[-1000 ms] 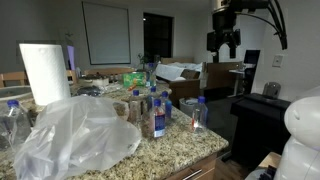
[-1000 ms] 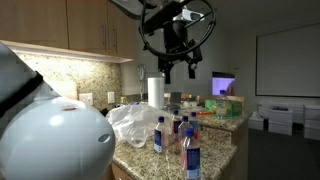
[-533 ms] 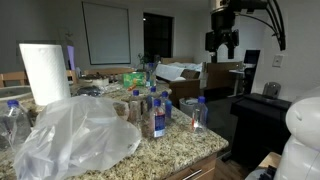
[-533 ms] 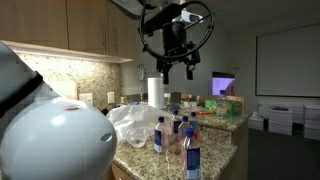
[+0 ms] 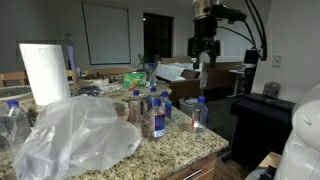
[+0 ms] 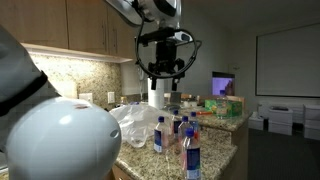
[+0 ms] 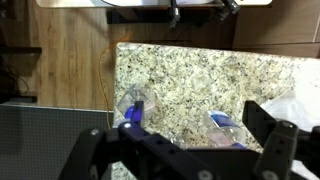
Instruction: Pick up the bottles from the counter and put them in the plastic bag
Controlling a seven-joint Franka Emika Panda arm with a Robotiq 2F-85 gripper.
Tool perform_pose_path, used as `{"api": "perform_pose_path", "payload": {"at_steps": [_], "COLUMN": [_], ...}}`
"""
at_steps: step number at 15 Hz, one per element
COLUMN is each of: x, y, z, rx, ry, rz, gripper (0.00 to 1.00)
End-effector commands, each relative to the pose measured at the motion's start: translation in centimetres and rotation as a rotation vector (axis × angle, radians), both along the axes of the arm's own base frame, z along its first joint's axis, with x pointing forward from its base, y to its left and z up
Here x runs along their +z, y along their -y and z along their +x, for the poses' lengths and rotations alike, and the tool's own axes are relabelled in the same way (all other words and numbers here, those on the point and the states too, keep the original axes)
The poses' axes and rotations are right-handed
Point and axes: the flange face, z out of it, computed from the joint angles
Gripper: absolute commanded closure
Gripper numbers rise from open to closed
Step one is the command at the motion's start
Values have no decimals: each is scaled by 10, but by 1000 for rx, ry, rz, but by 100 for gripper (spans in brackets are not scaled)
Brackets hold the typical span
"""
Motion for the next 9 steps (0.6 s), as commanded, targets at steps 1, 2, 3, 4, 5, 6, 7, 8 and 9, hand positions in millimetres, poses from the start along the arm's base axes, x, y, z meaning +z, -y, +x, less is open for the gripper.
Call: {"api": "perform_pose_path", "payload": {"at_steps": [1,2,3,4,5,6,7,8,9], "x": [-22,-27,-38,-44,-53,-60,-68,-74,-79], "y": [-30,-38,-50,-59,-70,-79,-91,-100,-110], "z": [23,26,30,34,37,40,42,45,48], "rx": [-7,-5,1,-1,-8,-12,-32,-50,-87], "ry": [-11,-13,-9,-2,20,32,55,78,121], "rz": [65,69,51,35,10,-4,-14,-23,-27], "gripper": [0,0,0,0,0,0,0,0,0]}}
